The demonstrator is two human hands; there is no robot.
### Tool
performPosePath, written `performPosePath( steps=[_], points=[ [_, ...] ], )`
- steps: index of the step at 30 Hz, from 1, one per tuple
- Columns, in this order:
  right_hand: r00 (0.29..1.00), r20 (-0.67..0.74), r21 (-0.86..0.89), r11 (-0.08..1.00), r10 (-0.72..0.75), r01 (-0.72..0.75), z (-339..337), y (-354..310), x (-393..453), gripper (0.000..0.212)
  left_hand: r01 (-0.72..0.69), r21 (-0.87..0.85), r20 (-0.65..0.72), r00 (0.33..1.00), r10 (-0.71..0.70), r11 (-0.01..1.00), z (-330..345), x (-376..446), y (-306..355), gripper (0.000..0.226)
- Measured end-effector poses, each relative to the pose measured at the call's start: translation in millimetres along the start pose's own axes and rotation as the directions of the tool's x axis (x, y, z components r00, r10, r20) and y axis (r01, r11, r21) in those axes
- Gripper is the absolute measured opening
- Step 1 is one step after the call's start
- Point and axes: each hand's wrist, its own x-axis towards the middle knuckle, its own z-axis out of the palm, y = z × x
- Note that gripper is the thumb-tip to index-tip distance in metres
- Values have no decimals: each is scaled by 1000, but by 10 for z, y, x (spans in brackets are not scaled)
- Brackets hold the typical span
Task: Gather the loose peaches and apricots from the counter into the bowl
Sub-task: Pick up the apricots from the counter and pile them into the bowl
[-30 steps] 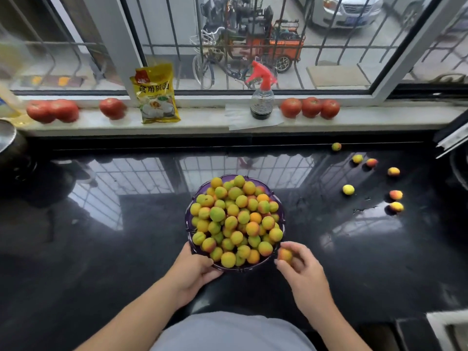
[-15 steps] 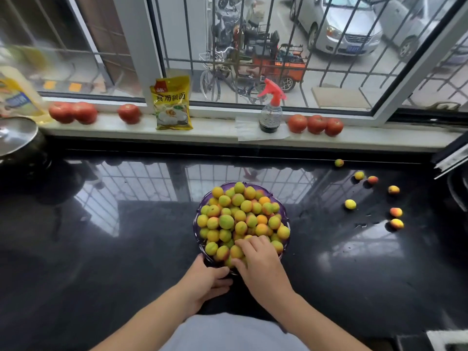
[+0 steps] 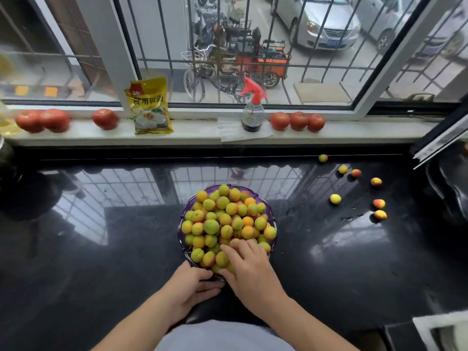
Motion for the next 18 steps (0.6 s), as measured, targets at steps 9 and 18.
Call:
performPosePath(
  steps=[9, 18],
  points=[
    [816, -86, 39, 820, 572, -571, -253, 1442, 43, 46, 16, -44, -62, 998, -19, 999, 55, 99, -19, 56],
    [565, 160, -200, 587, 809, -784, -423, 2771, 478, 67, 10, -73, -96, 995, -17, 997, 130, 76, 0, 57]
  ],
)
